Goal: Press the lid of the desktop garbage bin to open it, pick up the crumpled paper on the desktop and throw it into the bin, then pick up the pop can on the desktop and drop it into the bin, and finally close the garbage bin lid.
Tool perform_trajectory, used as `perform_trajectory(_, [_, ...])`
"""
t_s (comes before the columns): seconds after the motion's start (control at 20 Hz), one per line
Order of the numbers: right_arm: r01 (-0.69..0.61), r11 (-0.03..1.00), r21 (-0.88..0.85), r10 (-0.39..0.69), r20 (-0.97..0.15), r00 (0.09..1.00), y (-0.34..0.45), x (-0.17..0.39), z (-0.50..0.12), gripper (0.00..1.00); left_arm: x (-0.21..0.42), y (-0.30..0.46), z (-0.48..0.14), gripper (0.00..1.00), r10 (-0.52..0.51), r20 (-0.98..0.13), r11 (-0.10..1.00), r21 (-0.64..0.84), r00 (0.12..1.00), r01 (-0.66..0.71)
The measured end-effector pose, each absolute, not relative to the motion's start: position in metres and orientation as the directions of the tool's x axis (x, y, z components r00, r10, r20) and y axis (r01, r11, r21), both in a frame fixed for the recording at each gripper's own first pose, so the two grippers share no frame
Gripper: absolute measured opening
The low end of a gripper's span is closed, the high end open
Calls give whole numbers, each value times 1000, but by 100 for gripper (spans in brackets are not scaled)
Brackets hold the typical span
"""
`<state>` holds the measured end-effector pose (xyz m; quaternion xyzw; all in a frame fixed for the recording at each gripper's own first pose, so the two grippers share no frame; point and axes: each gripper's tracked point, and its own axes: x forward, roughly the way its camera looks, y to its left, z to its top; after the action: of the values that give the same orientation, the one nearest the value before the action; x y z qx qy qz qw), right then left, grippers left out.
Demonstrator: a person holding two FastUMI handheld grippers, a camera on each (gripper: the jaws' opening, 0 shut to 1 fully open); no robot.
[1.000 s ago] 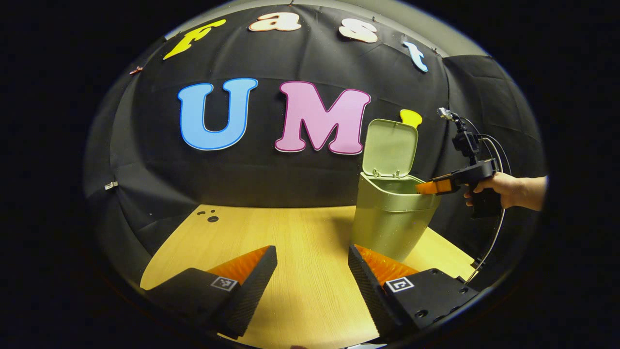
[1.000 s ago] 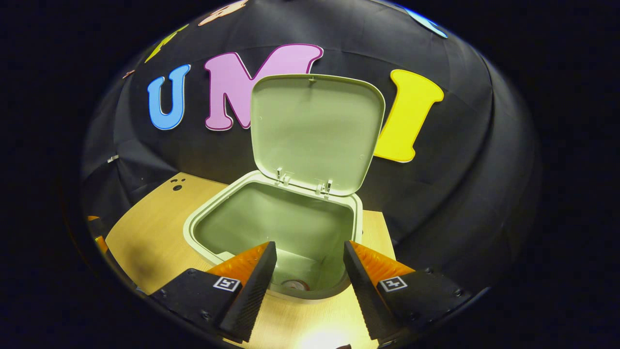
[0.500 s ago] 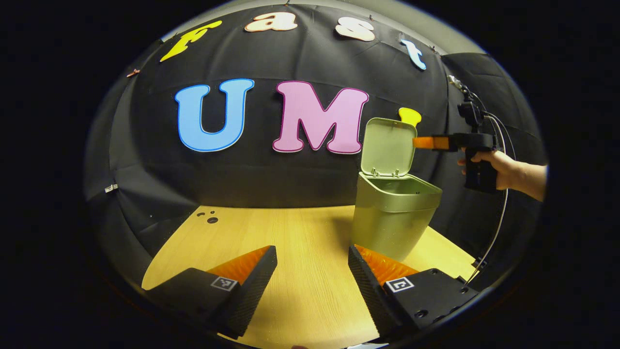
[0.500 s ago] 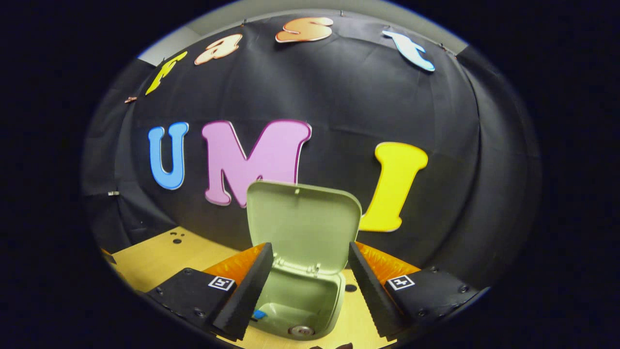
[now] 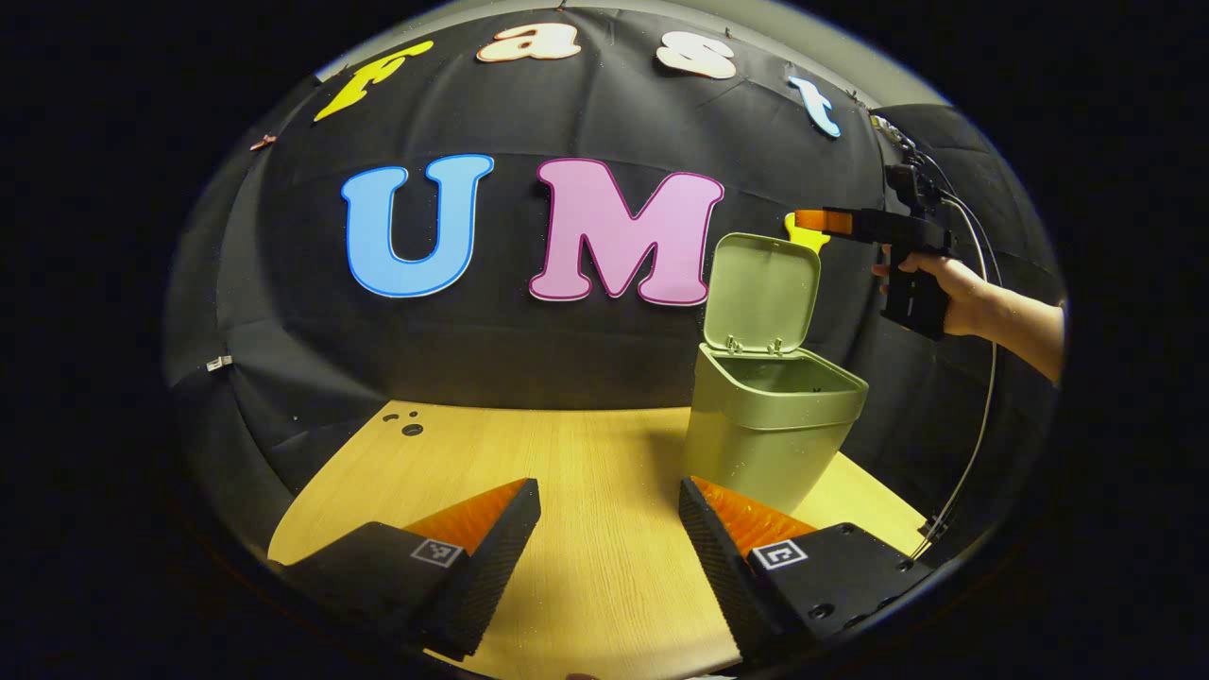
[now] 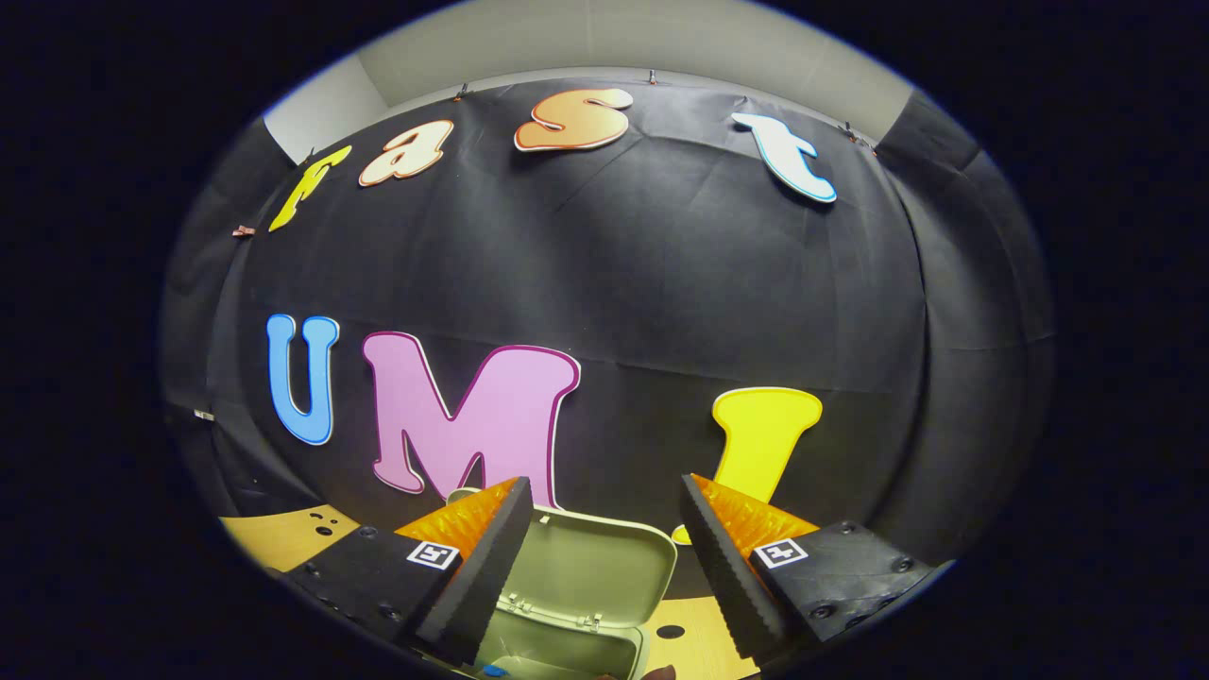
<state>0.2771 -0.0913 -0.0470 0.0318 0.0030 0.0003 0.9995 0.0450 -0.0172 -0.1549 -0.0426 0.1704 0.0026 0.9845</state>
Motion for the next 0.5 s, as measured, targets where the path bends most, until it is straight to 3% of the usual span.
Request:
perform_trajectory(0.15, [-4, 993, 119, 6, -17, 1000, -91, 292, -56, 99, 46, -21, -154, 95, 9, -337, 997, -71, 942, -35])
perform_trajectory(0.5, [-3, 985, 171, 12, -55, 998, -93, 313, -78, 97, 44, -26, -157, 95, 42, -353, 995, -69, 935, -71])
